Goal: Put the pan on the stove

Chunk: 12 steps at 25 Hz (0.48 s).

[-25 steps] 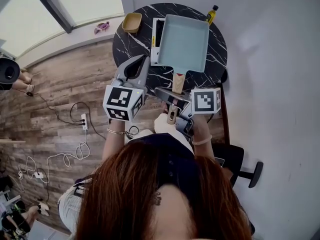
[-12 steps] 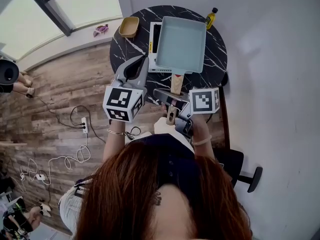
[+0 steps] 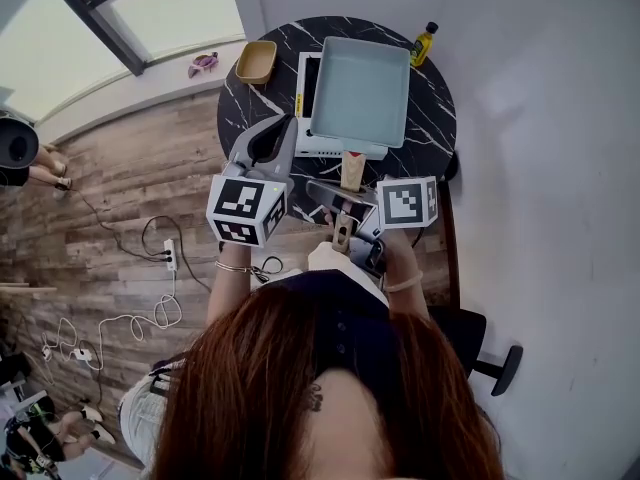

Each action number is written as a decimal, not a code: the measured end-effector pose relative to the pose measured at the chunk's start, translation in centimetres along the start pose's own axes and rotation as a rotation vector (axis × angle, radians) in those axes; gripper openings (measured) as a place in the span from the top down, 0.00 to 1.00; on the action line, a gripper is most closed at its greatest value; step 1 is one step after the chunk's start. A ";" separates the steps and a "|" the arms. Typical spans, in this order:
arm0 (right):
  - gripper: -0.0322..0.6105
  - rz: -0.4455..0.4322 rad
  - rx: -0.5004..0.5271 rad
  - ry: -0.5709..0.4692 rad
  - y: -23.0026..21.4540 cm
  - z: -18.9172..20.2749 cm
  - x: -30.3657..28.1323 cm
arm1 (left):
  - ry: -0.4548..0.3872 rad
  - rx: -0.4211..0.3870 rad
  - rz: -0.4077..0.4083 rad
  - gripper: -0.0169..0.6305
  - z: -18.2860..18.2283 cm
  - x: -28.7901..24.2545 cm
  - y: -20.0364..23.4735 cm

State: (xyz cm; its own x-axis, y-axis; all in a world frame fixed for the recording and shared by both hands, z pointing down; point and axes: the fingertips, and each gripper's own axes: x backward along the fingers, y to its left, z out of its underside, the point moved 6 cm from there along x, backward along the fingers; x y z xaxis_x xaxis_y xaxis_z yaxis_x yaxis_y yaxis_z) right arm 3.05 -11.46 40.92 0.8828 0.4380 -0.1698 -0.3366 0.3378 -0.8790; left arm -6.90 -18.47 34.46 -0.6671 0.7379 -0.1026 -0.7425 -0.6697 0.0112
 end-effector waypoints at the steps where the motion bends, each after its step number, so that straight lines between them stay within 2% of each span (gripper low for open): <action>1: 0.92 -0.001 -0.001 0.002 -0.2 -0.3 0.0 | 0.001 0.000 -0.002 0.96 0.0 -0.3 0.1; 12: 0.92 -0.014 -0.020 0.027 -2.5 -3.0 -0.1 | 0.020 0.004 -0.023 0.96 0.2 -3.6 0.8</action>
State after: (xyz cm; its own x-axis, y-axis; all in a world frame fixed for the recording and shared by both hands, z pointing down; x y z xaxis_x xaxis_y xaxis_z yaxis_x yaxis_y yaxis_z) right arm 4.81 -14.88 41.78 0.8959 0.4109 -0.1690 -0.3178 0.3267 -0.8901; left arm -5.08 -21.63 35.05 -0.6484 0.7513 -0.1226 -0.7580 -0.6521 0.0131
